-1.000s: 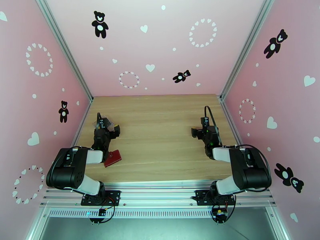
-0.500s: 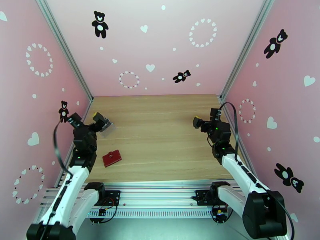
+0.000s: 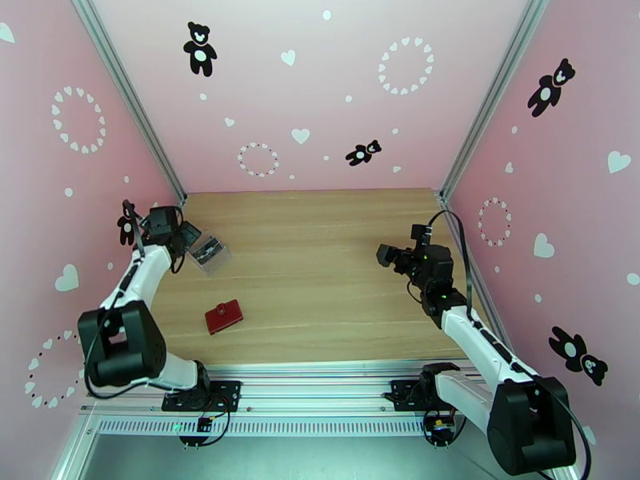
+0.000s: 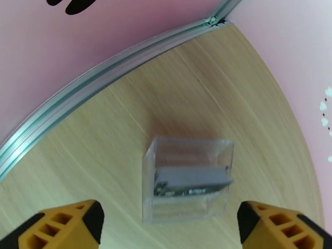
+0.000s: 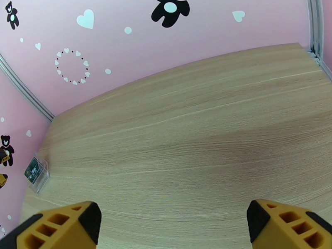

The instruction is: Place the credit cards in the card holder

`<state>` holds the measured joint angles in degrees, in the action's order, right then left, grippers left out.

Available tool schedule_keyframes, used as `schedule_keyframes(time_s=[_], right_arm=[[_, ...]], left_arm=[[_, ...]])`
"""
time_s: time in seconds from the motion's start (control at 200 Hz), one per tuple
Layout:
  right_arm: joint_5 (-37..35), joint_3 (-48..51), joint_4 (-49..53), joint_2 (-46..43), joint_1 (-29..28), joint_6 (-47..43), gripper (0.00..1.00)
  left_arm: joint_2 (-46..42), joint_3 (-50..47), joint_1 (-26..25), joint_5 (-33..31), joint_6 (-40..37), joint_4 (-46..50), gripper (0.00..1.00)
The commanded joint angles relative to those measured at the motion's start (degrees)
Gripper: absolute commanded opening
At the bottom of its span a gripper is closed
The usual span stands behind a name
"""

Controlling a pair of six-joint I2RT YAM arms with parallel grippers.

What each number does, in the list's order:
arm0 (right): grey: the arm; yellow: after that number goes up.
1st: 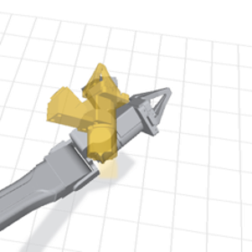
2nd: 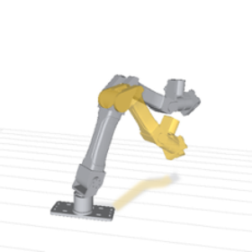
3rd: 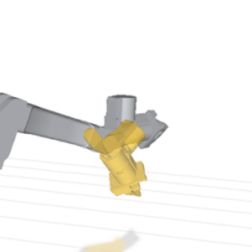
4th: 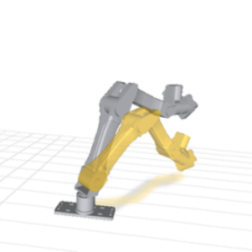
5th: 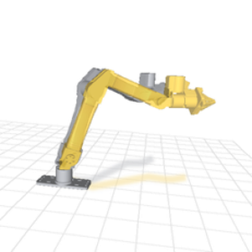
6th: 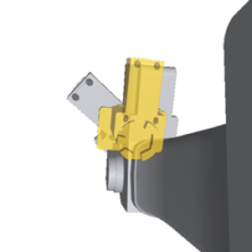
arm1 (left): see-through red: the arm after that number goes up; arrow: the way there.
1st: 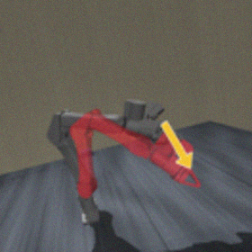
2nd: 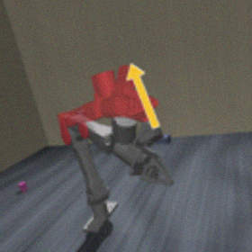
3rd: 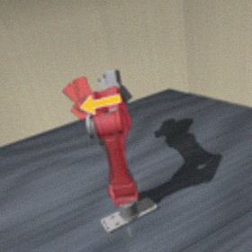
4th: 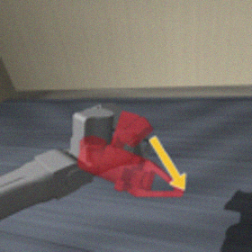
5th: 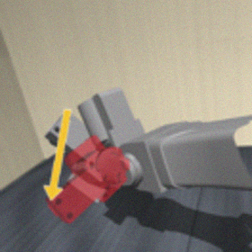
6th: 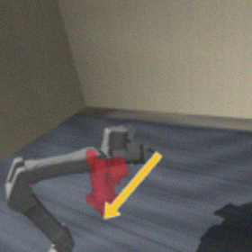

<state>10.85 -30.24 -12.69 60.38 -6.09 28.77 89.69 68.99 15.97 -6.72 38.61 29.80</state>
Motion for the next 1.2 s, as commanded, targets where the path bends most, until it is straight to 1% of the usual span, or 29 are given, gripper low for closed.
schedule_keyframes(time_s=[0.0, 0.12, 0.24, 0.355, 0.525, 0.641, 0.706, 0.741, 0.866, 0.961, 1.101, 1.196], right_arm=[[-0.8, 0.0, 1.4, 0.9, -0.5, 1.2, 0.99], [-1.0, -0.8, 4.6, 1.0, -1.1, 1.4, 0.99], [-0.9, -1.0, 4.6, 1.1, -2.1, 1.5, 0.99], [-1.4, -1.3, 5.1, 1.8, -2.7, 1.7, 0.99], [-2.6, -1.4, 5.0, 3.3, -3.0, 2.0, 0.99], [-2.3, -1.7, 5.0, 4.2, -3.1, 2.2, 0.99], [-2.3, -1.8, 5.1, 4.5, -3.2, 2.2, 0.99], [-2.4, -1.7, 5.0, 4.5, -3.3, 2.1, 0.99], [-2.8, -1.7, 5.0, 5.0, -3.3, 2.0, 0.99], [-2.6, -2.0, 5.1, 5.6, -3.5, 2.0, 0.99], [-2.7, -2.2, 5.4, 6.0, -3.5, 1.9, 0.99], [-2.9, -2.3, 5.5, 6.3, -3.5, 1.8, 0.99]], left_arm=[[5.2, 5.0, 2.6, 7.3, 3.3, 2.9, 0.91], [9.6, 8.5, 3.7, 9.5, 4.2, 4.2, 0.91], [11.9, 9.4, 3.7, 10.9, 5.2, 2.2, 0.92], [17.4, 13.1, 3.7, 13.1, 5.0, 3.6, 0.92], [19.9, 13.3, 3.8, 12.4, 4.9, 2.2, 0.92], [21.7, 13.1, 3.8, 15.7, 5.4, 0.5, 0.92], [22.3, 12.5, 3.4, 18.6, 5.9, -1.7, 0.9], [22.6, 12.6, 2.9, 19.5, 5.9, -2.6, 0.88], [23.5, 14.3, 0.1, 20.7, 4.7, -2.8, 0.88], [25.2, 16.2, -1.9, 23.5, 4.4, -2.9, 0.87], [26.9, 19.1, -6.4, 25.0, 2.1, -2.0, 0.87], [27.0, 19.2, -9.5, 26.9, 1.4, -2.2, 0.87]])
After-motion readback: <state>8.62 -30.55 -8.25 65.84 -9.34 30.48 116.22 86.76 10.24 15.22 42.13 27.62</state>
